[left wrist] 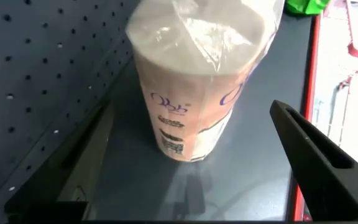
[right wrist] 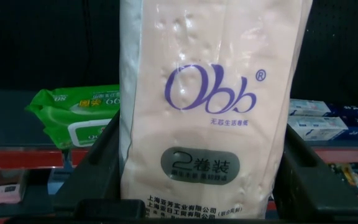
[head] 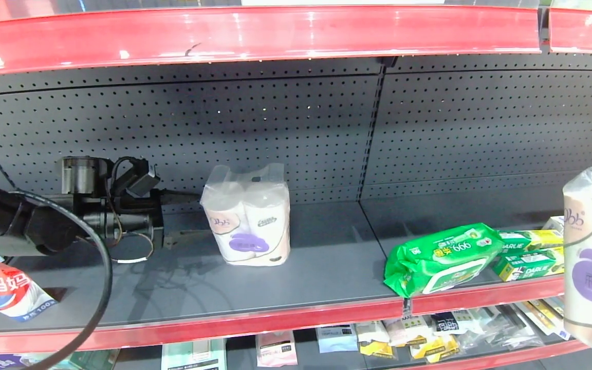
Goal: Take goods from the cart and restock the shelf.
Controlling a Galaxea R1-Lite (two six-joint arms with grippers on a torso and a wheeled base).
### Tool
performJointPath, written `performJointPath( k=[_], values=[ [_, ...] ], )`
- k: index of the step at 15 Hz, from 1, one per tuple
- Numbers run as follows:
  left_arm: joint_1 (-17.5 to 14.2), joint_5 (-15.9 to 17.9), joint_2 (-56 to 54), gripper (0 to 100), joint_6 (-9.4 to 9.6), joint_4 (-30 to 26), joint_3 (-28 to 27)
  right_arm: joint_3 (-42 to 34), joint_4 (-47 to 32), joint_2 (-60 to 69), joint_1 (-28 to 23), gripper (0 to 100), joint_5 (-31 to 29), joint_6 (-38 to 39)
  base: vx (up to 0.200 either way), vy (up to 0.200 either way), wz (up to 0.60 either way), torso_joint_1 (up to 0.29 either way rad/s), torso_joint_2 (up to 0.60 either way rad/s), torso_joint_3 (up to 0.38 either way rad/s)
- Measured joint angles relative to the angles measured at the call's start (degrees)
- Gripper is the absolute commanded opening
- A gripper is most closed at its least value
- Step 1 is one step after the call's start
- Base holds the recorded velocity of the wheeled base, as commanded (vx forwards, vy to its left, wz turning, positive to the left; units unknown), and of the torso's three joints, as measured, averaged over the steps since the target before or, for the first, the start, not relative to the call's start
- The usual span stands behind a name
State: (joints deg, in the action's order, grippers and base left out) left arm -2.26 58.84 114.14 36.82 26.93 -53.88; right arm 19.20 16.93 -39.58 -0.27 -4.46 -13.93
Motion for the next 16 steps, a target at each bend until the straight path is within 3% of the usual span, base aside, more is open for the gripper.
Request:
performJointPath(
  k=[12,16],
  values=[
    [5.14,-0.09,6.21,100,0.07,0.13,-6.8,0.2,0.01,-0.63,0.0,0,-0.1,-0.71,0.0,0.0,0.0,0.0,0.0,0.0],
    [7.59,-0.84,8.72,100,-0.56,3.01,-8.52,0.09,0.0,-0.66,0.02,0,-0.13,-0.68,0.0,0.0,0.0,0.0,0.0,0.0]
  ],
)
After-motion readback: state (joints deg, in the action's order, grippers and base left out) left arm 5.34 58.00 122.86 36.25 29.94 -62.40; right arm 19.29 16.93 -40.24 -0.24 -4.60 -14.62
